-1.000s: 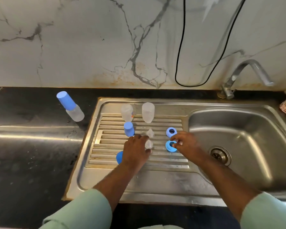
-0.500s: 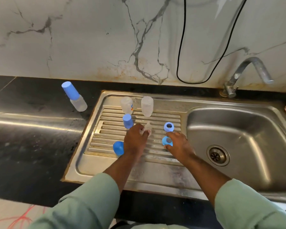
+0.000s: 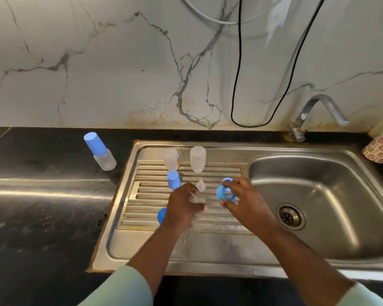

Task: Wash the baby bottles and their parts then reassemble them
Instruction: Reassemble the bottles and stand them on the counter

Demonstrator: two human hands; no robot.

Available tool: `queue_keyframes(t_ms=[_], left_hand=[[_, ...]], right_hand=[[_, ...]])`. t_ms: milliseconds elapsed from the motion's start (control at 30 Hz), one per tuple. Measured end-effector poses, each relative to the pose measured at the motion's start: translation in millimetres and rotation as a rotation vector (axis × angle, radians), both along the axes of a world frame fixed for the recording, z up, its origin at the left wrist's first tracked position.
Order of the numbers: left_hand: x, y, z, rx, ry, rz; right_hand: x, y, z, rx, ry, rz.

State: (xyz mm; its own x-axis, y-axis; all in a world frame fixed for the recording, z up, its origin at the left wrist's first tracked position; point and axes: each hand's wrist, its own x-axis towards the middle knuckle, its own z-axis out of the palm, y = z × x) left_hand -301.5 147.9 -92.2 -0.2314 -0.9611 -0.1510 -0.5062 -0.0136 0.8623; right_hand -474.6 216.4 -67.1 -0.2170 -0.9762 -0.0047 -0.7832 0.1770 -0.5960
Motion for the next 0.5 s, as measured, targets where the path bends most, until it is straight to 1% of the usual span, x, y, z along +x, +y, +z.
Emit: queue_keyframes(t_ms=[33,67,133,233,333,400,467,500], left_hand=[[1.4,-2.3,4.4,0.083,0.094,0.044],[3.1,-2.3,10.3,0.162,0.149,0.072],[7.7,-7.2,15.1,0.203,0.196,0.063],[16.9,-12.7,16.3,0.138,0.193,0.029],[27.8,-13.6,26.3,-0.019,0.044,-0.115],[33.3,-11.0,37.1,-0.109,-0.011,-0.216],[39.9,-10.3,43.8,-0.15,-0.055,-0.262],[44.8,-12.1,43.9,-0.134,-0.056,-0.266]], right_hand=[[4.5,-0.8,4.9,-0.062,-0.054,0.006],[10.2,-1.4,8.8,-0.095,-0.097,0.017],[20.7,-3.7,12.8,-0.151,-0.12,0.058],[35.3,-6.6,19.2,-0.201,-0.142,0.098],[49.6,-10.2,22.3,-0.23,-0.147,0.129],[57.2,-11.5,23.1,-0.235,-0.147,0.144],[63.2,-13.8,21.0,-0.233,-0.145,0.132],[66.7,-15.3,20.5,-0.227,-0.134,0.124]])
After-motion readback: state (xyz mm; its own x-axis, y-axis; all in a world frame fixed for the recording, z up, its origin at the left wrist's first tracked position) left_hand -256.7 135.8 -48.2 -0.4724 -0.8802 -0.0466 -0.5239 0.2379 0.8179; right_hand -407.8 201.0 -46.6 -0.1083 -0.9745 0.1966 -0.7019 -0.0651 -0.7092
